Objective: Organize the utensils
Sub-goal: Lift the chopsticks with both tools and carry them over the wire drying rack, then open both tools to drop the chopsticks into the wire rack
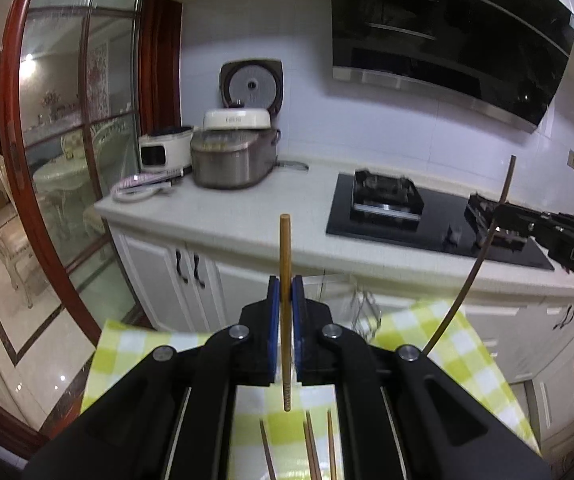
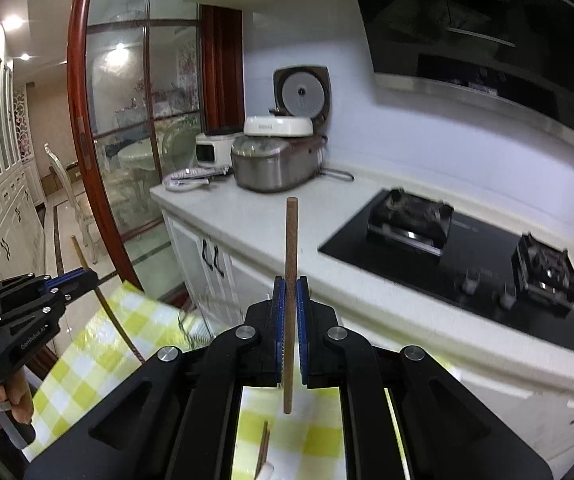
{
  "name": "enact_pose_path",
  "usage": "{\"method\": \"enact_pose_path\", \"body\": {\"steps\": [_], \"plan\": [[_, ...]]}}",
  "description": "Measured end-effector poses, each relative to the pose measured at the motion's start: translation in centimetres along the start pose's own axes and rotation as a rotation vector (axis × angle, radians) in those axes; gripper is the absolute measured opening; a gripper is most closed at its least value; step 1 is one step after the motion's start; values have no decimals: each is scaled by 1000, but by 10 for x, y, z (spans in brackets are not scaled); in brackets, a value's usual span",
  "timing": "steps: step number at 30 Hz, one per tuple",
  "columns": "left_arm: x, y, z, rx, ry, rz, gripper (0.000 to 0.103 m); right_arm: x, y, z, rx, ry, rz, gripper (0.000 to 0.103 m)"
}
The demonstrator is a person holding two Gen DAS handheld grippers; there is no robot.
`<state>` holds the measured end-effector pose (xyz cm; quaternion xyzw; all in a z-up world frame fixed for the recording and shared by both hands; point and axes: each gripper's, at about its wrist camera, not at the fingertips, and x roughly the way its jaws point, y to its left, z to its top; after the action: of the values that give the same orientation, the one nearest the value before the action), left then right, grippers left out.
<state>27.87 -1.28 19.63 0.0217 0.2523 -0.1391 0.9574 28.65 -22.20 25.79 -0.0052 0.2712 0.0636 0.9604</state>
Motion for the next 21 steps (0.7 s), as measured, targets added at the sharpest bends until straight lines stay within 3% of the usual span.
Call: {"method": "enact_pose_path", "body": {"steps": [7, 11, 15, 21], "plan": [[13, -7, 50, 11, -78, -6, 6, 20, 10, 44, -2, -53, 27, 7], [24, -10, 62, 3, -106, -16, 6, 37, 19, 56, 2, -67, 43, 7], [47, -12, 57, 3, -116, -14, 6, 57, 24, 52, 14, -70, 57, 7], [92, 0, 28, -29, -70, -11, 6, 105, 21, 27, 36, -18, 52, 7]]}}
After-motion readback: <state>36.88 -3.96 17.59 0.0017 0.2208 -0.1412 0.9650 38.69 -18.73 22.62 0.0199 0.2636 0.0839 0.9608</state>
